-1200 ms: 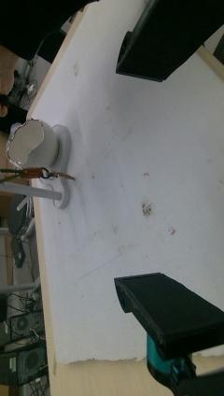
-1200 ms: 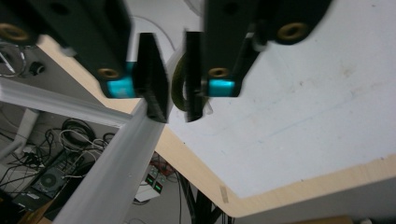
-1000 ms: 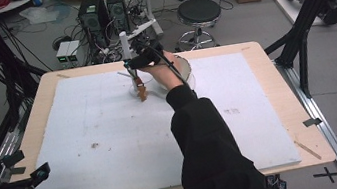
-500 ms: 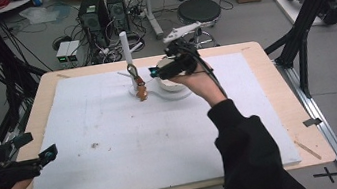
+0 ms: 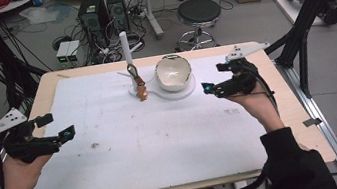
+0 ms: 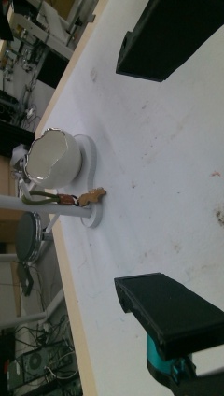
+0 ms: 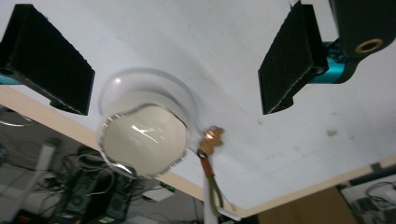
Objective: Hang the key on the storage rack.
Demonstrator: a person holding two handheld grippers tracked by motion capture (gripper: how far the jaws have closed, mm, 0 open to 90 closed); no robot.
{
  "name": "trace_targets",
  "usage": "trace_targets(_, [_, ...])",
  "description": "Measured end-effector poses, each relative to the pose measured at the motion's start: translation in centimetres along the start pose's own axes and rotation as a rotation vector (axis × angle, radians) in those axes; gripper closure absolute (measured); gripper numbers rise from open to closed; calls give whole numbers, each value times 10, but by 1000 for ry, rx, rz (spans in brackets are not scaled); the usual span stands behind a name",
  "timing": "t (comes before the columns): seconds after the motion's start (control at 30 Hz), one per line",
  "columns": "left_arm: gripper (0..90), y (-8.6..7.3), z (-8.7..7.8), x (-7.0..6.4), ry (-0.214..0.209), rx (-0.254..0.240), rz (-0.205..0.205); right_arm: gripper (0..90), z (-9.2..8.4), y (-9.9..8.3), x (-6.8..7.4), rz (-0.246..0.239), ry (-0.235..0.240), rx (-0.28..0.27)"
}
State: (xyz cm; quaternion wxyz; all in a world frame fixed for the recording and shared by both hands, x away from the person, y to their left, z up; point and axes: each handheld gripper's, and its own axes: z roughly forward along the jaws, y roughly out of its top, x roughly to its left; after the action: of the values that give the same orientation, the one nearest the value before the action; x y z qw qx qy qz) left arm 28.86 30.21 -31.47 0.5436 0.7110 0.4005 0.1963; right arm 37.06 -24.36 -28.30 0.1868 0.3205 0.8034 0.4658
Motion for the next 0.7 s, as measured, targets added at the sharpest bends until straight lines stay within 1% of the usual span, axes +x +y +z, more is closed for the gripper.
trace_targets(0.03, [17,1,3,0,0,-6,0,101,-5,-6,-2,-8,-12,0])
trace_targets(0.07, [17,3,5,0,-1,-7,2,101,-10,-12,-4,0,-18,-4])
trace_targets(0.1, [17,4,7,0,-4,-10,3,101,-15,-18,-6,17,-24,-7])
trace_targets(0.17, [17,6,10,-1,-7,-22,3,101,-24,-31,-11,34,-44,-9])
trace_targets(0.23, [17,7,13,-1,-7,-26,2,100,-32,-42,-15,51,-54,-10])
trace_targets(0.27, [17,8,14,-1,-10,-25,4,100,-41,-53,-18,72,-54,-22])
trace_targets(0.3, [17,8,15,-1,-11,-24,1,100,-41,-53,-18,72,-54,-22])
trace_targets(0.33, [17,8,17,-1,-9,-22,3,100,-46,-58,-19,90,-50,-22])
trace_targets(0.47, [17,8,23,-2,-13,-9,5,101,-61,-78,-24,144,-35,-51])
trace_targets(0.5, [17,7,24,-2,-11,-5,5,101,-65,-83,-24,157,-39,-60])
trace_targets(0.53, [17,7,25,-3,-13,-4,3,101,-68,-87,-26,155,-38,-75])
trace_targets(0.57, [17,7,26,-3,-16,-1,3,101,-74,-90,-30,178,-44,-56])
trace_targets(0.6, [17,7,27,-4,-17,0,5,101,-74,-90,-30,178,-44,-56])
trace_targets(0.63, [17,7,27,-5,-16,1,2,101,-79,-91,-30,201,-57,-59])
trace_targets(0.67, [17,7,28,-7,-23,3,1,101,-83,-92,-31,211,-61,-78])
trace_targets(0.7, [17,7,27,-9,-32,2,3,100,-87,-92,-31,214,-53,-91])
